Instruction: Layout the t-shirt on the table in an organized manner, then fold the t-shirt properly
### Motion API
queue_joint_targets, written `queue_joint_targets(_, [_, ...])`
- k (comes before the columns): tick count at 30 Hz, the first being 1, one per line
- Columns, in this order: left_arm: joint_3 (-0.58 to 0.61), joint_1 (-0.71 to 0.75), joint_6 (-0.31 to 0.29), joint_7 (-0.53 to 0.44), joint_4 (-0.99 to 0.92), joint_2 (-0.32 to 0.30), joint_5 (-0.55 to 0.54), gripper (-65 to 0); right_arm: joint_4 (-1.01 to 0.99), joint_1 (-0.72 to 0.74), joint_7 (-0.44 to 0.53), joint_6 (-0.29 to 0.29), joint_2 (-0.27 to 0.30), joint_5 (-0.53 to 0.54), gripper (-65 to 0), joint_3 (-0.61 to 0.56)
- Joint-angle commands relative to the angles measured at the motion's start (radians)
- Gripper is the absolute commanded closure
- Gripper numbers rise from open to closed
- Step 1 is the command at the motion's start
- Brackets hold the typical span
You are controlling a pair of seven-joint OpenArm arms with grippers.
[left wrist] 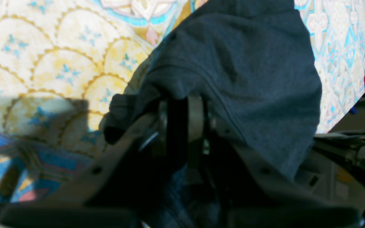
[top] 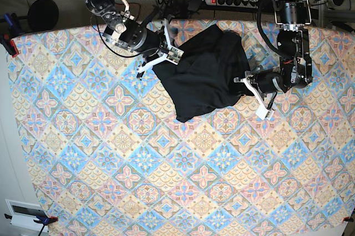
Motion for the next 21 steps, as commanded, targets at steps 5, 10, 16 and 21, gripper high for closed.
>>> queue_joint_targets(5, [-0.006, -0.017, -0.006, -0.011, 0.016, -0.009, -0.019, -8.2, 0.056, -0.018, 0.023, -0.002, 0.041, 0.009, 0.0, 0.002])
queue_joint_targets(10, [-0.006, -0.017, -0.006, -0.011, 0.016, -0.009, -0.019, -8.2, 0.065, -0.029, 0.023, -0.002, 0.083, 0.009, 0.0, 0.002])
queue_joint_targets(16, [-0.006, 0.0, -0.006, -0.01, 0.022, -0.014, -0.021, -8.2, 0.065, -0.053, 0.021, -0.005, 0.083, 0.009, 0.0, 0.037])
queue_joint_targets(21, [-0.003, 0.02, -0.008, -0.01, 0.024, -0.015, -0.022, -8.3, 0.062, -0.052, 0.011, -0.005, 0.083, 0.009, 0.0, 0.045])
